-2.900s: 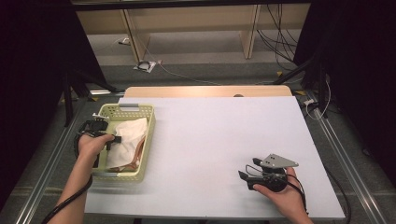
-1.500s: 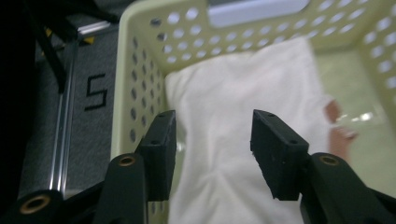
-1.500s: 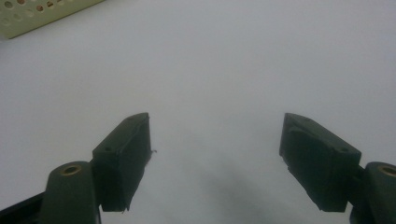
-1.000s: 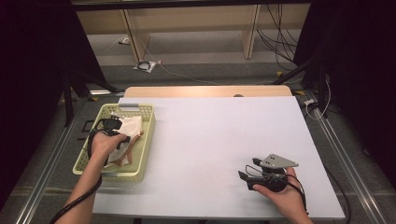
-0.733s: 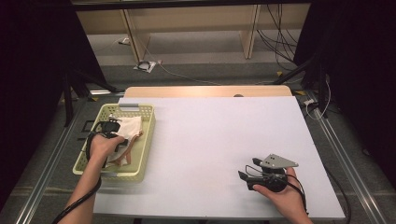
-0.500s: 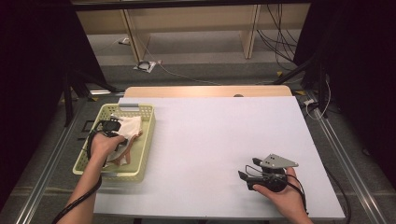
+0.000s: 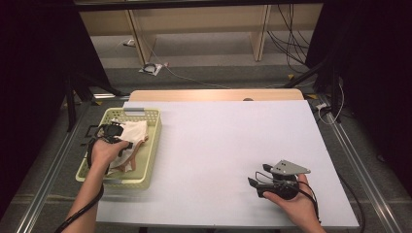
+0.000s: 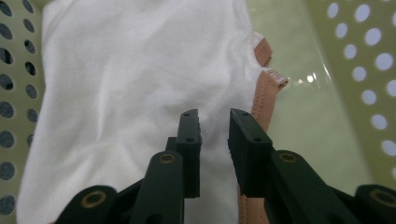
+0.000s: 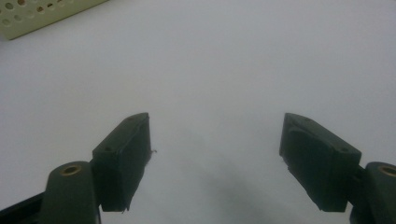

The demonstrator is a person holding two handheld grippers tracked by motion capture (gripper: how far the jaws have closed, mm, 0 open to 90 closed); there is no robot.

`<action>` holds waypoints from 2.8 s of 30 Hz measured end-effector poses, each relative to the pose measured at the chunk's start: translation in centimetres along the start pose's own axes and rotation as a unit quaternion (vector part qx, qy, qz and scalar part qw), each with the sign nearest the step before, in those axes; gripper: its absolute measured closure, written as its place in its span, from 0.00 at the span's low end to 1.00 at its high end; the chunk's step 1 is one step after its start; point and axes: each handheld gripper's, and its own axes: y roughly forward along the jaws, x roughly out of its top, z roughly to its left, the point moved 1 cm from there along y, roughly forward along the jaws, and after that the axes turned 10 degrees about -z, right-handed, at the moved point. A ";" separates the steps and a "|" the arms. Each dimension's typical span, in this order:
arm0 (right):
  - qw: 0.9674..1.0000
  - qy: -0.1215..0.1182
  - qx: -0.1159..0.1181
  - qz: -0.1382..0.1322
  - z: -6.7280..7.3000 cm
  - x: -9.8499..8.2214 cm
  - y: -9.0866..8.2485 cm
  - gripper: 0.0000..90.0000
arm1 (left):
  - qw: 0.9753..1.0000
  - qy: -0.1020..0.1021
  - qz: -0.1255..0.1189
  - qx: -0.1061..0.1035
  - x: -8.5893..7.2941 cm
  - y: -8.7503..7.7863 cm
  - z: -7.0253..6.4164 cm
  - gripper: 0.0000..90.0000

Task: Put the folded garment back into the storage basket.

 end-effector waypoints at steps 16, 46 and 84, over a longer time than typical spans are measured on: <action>1.000 -0.002 -0.005 -0.010 -0.6 0.1 -0.3 0.29 | 0.990 0.038 -0.132 -0.026 0.6 -2.3 -0.9 0.48; 0.999 -0.003 -0.026 -0.019 -1.9 0.3 -1.0 0.28 | 0.960 0.053 -0.244 -0.128 -1.0 -7.1 -5.9 0.07; 0.999 0.003 -0.030 -0.017 -2.9 -0.1 -1.1 0.28 | 0.939 0.136 -0.265 -0.169 -4.1 -7.4 -11.8 0.01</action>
